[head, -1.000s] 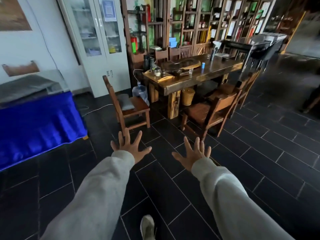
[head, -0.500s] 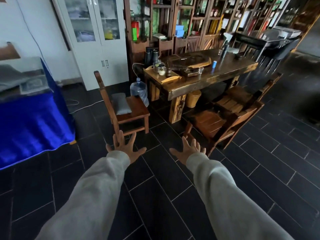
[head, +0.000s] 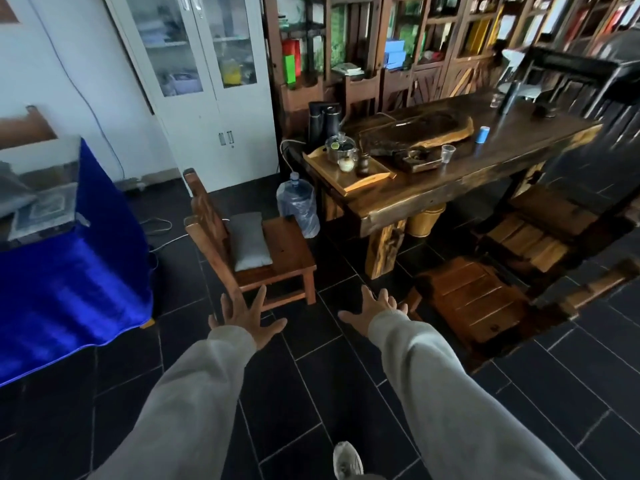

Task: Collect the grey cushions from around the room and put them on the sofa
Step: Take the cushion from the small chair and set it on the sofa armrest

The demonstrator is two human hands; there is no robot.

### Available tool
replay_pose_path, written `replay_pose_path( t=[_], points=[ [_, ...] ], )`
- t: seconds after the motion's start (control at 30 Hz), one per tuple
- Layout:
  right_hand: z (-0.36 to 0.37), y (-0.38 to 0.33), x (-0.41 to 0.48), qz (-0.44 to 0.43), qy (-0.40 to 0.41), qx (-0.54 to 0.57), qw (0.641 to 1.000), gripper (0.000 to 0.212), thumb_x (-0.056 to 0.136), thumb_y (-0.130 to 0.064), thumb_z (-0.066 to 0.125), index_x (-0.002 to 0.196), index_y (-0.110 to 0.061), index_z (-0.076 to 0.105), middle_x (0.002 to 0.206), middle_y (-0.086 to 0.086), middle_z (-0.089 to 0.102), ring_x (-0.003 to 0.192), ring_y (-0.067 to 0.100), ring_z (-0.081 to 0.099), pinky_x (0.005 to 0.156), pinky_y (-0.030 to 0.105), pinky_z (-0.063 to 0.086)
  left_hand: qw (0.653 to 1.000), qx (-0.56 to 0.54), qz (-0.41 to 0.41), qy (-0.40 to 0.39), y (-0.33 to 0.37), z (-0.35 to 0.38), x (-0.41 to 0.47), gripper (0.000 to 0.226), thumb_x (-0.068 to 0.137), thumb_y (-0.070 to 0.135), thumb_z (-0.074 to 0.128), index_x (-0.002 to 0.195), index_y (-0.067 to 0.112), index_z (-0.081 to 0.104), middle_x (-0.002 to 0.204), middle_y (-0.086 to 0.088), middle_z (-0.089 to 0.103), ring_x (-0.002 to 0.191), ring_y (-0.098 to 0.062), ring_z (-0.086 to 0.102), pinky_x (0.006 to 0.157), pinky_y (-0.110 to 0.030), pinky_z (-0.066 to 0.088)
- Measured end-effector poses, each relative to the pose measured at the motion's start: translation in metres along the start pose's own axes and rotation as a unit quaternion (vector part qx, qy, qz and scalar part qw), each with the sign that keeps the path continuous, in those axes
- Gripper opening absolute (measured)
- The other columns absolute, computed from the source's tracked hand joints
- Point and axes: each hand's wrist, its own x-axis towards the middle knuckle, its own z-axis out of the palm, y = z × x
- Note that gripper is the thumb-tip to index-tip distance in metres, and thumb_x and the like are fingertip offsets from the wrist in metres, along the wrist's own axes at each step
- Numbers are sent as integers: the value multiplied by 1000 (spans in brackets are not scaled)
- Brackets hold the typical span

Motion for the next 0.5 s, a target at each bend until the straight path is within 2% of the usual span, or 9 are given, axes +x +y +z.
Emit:
replay_pose_path(
  t=[0.23, 0.37, 0.5],
  points=[
    [-87, -50, 150, -27, -17, -15, 999, 99, 89, -77, 47, 165, -34, 0, 172, 13, 6, 156, 38, 18, 125, 58, 13, 998, -47, -42, -4, 35, -55, 114, 96, 83, 86, 36, 155, 50, -17, 164, -6, -34, 153, -33, -25, 122, -64, 4],
    [-105, -96, 219, -59, -32, -16, 998, 98, 89, -74, 50, 164, -35, 1, 172, 13, 9, 155, 37, 21, 123, 59, 16, 994, -83, -76, -6, 28, -76, 186, 98, 81, 86, 41, 155, 51, -13, 165, -4, -33, 153, -35, -23, 121, -66, 6],
    [-112, -148, 293, -68, -51, -31, 996, 97, 89, -76, 48, 164, -36, 1, 172, 12, 5, 155, 35, 19, 125, 57, 11, 990, -89, -104, -17, 16, -93, 270, 97, 82, 85, 40, 155, 53, -14, 165, -4, -32, 154, -33, -23, 121, -64, 7]
  ],
)
